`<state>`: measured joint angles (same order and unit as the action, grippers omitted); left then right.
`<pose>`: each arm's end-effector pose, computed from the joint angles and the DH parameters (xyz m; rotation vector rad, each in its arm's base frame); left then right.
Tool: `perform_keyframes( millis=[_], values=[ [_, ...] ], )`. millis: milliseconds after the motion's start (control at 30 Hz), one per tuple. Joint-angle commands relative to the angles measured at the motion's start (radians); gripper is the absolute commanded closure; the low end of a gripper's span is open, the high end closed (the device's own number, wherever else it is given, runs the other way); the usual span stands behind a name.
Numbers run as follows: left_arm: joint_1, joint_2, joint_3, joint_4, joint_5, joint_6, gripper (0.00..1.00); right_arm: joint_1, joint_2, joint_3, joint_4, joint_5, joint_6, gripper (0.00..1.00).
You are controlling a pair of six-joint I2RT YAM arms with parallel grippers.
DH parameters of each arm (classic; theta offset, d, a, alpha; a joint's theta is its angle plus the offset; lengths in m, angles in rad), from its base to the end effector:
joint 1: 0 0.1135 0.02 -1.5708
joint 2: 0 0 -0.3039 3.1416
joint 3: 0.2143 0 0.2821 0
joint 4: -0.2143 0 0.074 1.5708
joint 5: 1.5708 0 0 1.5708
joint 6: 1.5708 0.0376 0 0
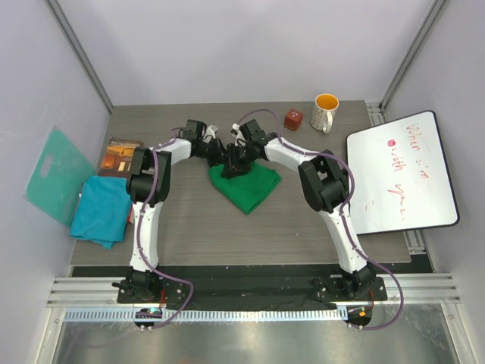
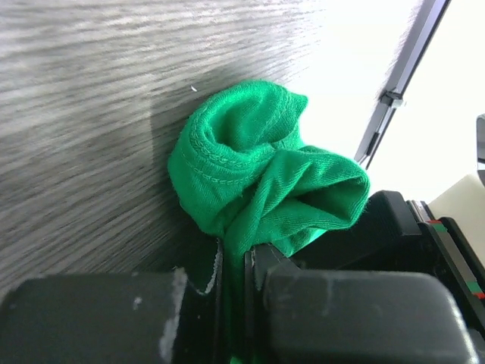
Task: Fold and stack the t-shirts
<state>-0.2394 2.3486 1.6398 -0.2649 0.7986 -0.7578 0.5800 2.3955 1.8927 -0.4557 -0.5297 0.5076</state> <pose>0.5162 -0.1537 0.1132 -0.3485 2.6647 -1.3798 0.4704 0.3309 0.1524 -0.3277 2.6793 1.0640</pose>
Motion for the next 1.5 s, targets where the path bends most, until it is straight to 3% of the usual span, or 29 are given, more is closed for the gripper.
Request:
perform_keyframes(
  millis=[0, 167, 700, 967, 1133, 1467],
  values=[
    [-0.009, 0.044, -0.063, -0.099, -0.147, 0.089, 1.0, 0.037, 0.001, -0.09, -0.101, 0.06, -0.052, 0.62],
    [0.035, 0.025, -0.09, -0.076, -0.157, 0.066, 1.0, 0.027, -0.09, -0.164, -0.098, 0.063, -0.07, 0.55],
    [0.189, -0.094, -0.167, -0.083, -0.249, 0.06, 1.0, -0.068, -0.533, -0.391, -0.083, 0.125, -0.03, 0.53],
    [0.195, -0.259, -0.213, -0.161, -0.309, 0.109, 1.0, -0.106, -0.55, -0.438, -0.078, 0.142, -0.029, 0.54],
    [0.204, -0.388, -0.228, -0.26, -0.438, 0.152, 1.0, -0.109, -0.549, -0.468, -0.069, 0.152, -0.026, 0.54],
    [0.302, -0.581, -0.253, -0.388, -0.561, 0.23, 1.0, -0.12, -0.593, -0.602, -0.041, 0.135, -0.047, 0.54]
  ],
)
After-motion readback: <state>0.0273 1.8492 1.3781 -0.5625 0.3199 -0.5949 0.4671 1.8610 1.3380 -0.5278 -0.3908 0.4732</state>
